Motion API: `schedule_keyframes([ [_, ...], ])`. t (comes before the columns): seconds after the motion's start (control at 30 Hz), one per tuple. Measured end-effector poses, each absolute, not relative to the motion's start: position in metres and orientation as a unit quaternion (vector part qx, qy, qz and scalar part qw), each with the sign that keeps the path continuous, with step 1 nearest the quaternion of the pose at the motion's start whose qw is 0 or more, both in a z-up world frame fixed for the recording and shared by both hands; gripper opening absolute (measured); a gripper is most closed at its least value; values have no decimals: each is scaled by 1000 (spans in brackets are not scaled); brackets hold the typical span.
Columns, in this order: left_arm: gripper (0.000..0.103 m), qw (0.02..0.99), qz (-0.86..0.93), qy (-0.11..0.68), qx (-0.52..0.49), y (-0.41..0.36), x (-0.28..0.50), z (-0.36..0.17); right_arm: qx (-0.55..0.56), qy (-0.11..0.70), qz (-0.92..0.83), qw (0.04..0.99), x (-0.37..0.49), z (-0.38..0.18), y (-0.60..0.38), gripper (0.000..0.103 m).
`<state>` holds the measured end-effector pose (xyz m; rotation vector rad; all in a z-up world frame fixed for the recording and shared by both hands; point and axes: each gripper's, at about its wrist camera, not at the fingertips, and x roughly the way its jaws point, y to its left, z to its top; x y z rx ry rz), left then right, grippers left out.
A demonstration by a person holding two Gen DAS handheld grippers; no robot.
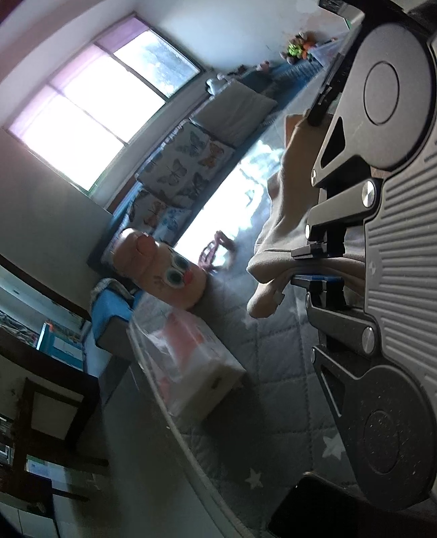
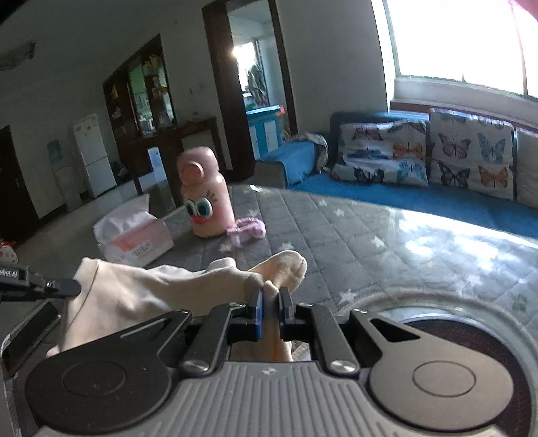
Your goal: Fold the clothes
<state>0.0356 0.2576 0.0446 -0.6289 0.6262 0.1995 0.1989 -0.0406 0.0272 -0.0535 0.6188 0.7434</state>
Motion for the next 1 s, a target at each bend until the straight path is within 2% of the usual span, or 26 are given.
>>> schedule_keyframes([
  [0.3, 15, 899, 119, 320, -275, 261, 42, 33, -58, 301, 348, 886, 202, 16, -31, 12],
  [0.37, 17, 902, 122, 315, -268, 261, 41, 36, -64, 306, 361, 879, 196, 15, -30, 13],
  [0.43, 25, 904, 126, 313, -264, 262, 40, 38, -78, 310, 374, 871, 186, 12, -27, 14],
  [0.53, 28, 904, 123, 315, -262, 259, 41, 37, -93, 319, 390, 858, 173, 7, -24, 23],
  [0.87, 40, 904, 92, 353, -223, 224, 43, 17, -150, 321, 391, 850, 148, -10, -21, 30],
  [1.0, 40, 904, 84, 360, -212, 215, 36, 10, -149, 302, 400, 852, 136, -3, -22, 39],
])
